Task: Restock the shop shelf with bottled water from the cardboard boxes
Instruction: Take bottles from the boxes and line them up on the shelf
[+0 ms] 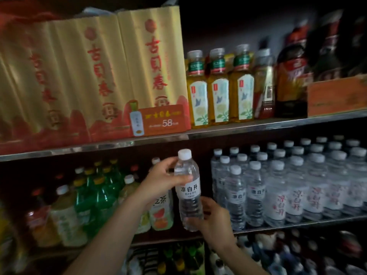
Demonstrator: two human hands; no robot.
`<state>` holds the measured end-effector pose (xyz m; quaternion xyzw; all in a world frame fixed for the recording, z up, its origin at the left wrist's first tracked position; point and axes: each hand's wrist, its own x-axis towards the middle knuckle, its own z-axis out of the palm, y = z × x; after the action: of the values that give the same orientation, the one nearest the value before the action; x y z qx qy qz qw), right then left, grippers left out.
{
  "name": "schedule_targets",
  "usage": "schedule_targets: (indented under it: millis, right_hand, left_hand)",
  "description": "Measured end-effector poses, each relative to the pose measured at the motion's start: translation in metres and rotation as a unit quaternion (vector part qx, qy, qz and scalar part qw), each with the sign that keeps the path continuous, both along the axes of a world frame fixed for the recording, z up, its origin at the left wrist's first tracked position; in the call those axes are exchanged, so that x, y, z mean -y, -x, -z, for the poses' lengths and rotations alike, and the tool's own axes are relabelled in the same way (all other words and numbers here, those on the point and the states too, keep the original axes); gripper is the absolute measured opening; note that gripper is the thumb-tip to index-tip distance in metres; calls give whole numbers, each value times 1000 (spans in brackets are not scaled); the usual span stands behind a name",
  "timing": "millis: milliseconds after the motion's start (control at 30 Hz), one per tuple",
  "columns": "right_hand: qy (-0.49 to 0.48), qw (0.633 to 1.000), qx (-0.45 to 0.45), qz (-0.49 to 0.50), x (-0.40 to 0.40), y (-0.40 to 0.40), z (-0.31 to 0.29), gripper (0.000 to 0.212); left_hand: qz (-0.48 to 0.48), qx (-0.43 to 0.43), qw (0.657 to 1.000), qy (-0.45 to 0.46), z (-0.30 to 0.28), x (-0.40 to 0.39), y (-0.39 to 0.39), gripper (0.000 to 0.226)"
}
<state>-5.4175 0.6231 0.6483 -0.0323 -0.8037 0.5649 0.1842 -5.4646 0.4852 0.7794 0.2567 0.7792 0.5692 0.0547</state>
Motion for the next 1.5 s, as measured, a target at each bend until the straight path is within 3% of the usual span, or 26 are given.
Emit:
schedule_targets:
  millis: [267, 467, 633, 767, 833, 933, 1000, 1100, 1200, 1333, 1500]
  right_hand:
    - [-116, 985, 108, 63, -11, 45, 64, 42]
    - [-216, 963, 118, 107, -21, 61, 67, 67]
    - [-277, 939, 139, 147, -24, 75, 73, 71]
    - [-360, 907, 155, 154, -25, 92, 63, 49]
    - [-354, 906, 183, 141, -28, 100, 57, 33]
    - [-350, 901, 196, 163, -31, 108, 53, 36]
    - [-376, 883, 227, 162, -33, 114, 53, 36]
    - [-377, 897, 175, 152, -36, 124, 52, 40]
    - [-402, 882, 194, 150, -37, 137, 51, 40]
    - [-412, 874, 207, 154, -37, 153, 50, 35]
    - [-422, 872, 210, 133, -41, 165, 47, 34]
  left_hand:
    - [-12, 31, 995, 96, 69, -44, 56, 44]
    - [-45, -93, 972, 209, 76, -62, 75, 47]
    - [-42, -101, 960, 258, 69, -73, 93, 44]
    - [-77, -142, 947, 277, 67, -83, 105, 43]
    - [-88, -170, 932, 307, 63, -87, 109, 41]
    - [-109, -210, 903, 358, 60, -94, 116, 40]
    - [-117, -210, 906, 349, 63, -97, 123, 37]
    - [-130, -220, 906, 337, 70, -101, 133, 35]
    - [-144, -234, 904, 326, 77, -107, 138, 33]
    - [-159, -230, 907, 314, 84, -116, 143, 44]
    - [-199, -257, 880, 346, 93, -123, 155, 54]
